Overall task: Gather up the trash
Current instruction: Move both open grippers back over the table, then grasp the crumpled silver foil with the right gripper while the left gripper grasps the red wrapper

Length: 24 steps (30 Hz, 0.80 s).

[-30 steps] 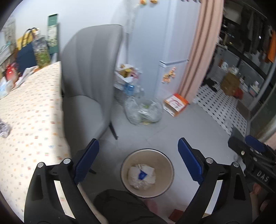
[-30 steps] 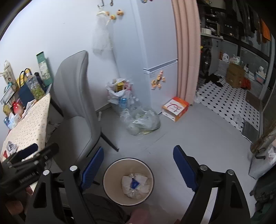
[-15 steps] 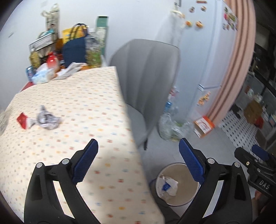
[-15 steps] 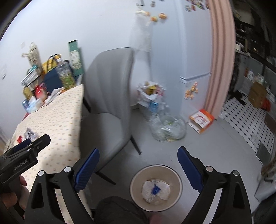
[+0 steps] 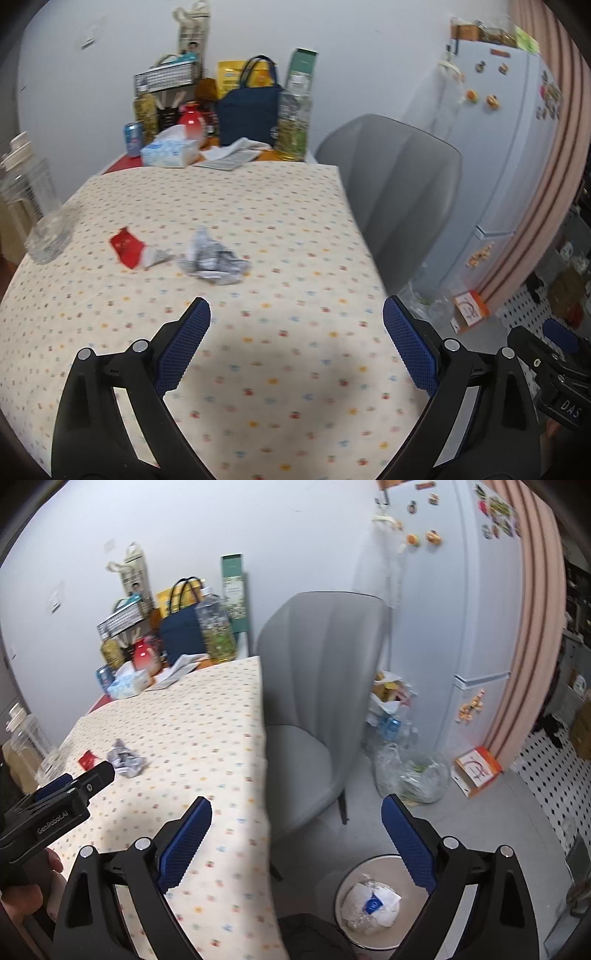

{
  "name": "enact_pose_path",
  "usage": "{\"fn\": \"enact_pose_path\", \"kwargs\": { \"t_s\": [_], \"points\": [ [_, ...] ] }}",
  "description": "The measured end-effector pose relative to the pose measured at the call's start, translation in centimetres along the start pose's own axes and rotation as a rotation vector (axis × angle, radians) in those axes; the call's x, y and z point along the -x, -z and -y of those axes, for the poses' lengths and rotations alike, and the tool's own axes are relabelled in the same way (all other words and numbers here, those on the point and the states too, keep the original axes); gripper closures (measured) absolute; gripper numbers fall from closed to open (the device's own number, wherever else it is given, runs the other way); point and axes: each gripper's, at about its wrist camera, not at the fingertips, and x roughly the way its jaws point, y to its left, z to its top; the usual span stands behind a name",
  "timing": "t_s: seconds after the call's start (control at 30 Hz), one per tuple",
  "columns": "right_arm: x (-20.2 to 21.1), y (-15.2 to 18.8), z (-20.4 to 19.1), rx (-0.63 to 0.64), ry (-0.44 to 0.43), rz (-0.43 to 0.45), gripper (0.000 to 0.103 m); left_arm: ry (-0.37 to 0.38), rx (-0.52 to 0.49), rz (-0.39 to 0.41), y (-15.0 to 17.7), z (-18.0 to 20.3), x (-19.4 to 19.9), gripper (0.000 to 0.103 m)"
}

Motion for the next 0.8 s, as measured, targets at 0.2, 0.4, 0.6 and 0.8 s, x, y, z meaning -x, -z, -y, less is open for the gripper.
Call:
{"fn": "enact_pose_path", "kwargs": {
  "t_s": [0.2,0.4,0.6,0.8],
  "points": [
    [-0.7,-0.5,-4.2,0.056,-0.053,-0.005,0.011,-0.043,0.051,0.008,-0.2,-3.7,0.4,0.009],
    [-1.3,-0.7,-7.4,0.095,-0.093,-0.008,0.010,-0.080,0.090,0.014,-0.5,-6.8,0.6,0.009],
    [-2.3,-1.2,-10.5,0.144,-0.113,-0.008,0.010,-0.111,0.141,0.013,-0.8,-10.0,0.4,0.009],
    [-3.8,-1.8,-13.4,0.175,-0.145,-0.018,0.010,-0.142,0.174,0.010,-1.3,-12.8,-0.4,0.009]
  ]
}}
